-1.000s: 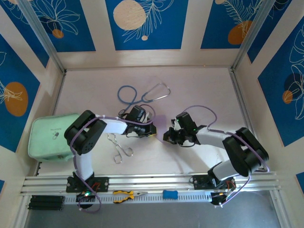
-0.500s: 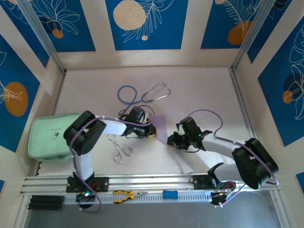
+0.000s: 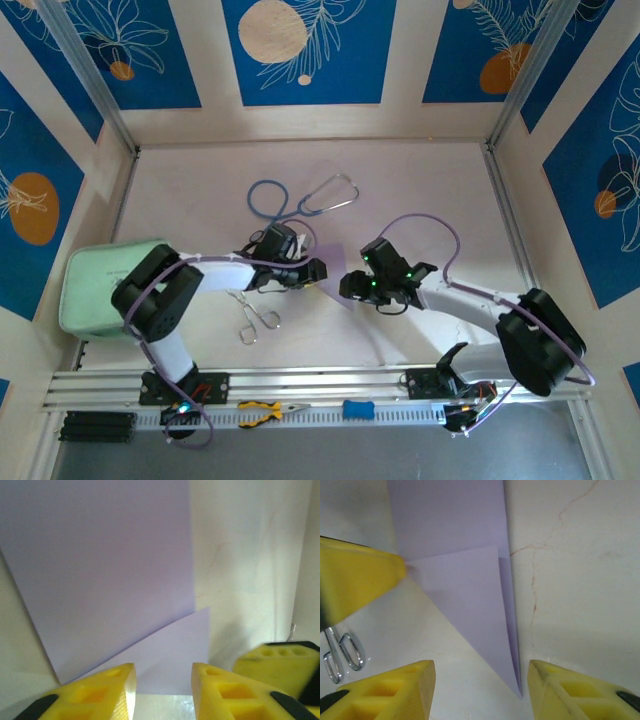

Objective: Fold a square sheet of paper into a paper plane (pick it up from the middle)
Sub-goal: Third fold the triangle at the center of the table, then fourth fold the wing at the center of the table.

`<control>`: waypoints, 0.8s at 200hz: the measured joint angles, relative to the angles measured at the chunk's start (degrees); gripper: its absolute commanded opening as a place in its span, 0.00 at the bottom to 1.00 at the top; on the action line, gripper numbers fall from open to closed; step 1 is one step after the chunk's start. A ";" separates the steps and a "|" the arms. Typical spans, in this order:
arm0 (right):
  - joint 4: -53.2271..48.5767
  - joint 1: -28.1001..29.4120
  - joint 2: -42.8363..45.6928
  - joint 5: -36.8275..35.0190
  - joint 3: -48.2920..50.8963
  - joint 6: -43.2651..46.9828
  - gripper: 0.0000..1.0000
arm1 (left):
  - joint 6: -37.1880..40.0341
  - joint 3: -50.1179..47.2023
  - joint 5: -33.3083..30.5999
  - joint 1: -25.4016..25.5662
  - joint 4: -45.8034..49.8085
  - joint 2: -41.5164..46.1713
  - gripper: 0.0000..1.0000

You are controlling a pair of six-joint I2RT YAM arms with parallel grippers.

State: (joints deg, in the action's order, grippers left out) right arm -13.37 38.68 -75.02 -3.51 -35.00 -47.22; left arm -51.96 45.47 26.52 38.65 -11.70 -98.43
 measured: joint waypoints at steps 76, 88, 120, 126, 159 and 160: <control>5.70 -6.23 -7.80 7.72 -1.09 2.49 0.39 | -0.26 -2.10 3.30 -5.62 -1.18 0.79 0.46; 6.54 -7.08 -8.83 8.90 -1.68 2.89 0.39 | -0.26 -2.10 3.91 -5.84 -1.22 0.57 0.46; 8.28 -8.48 -10.75 11.58 -2.67 3.89 0.34 | -0.26 -2.10 5.03 -6.47 -1.40 -0.22 0.45; 8.41 -8.66 -11.04 12.04 -2.78 4.04 0.31 | -0.26 -2.10 5.07 -6.58 -1.36 -0.39 0.45; 9.70 -9.27 -12.22 14.14 -2.95 4.74 0.26 | -0.24 -2.10 5.25 -7.17 -1.07 -0.87 0.45; 9.68 -9.29 -12.22 14.14 -2.95 4.72 0.25 | -0.26 -2.10 5.27 -7.17 -1.07 -0.87 0.45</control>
State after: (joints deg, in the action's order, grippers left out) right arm -3.68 29.39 -87.24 10.63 -37.95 -42.50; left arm -52.23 43.38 31.79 31.48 -12.78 -99.31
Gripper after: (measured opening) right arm 0.269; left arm 0.446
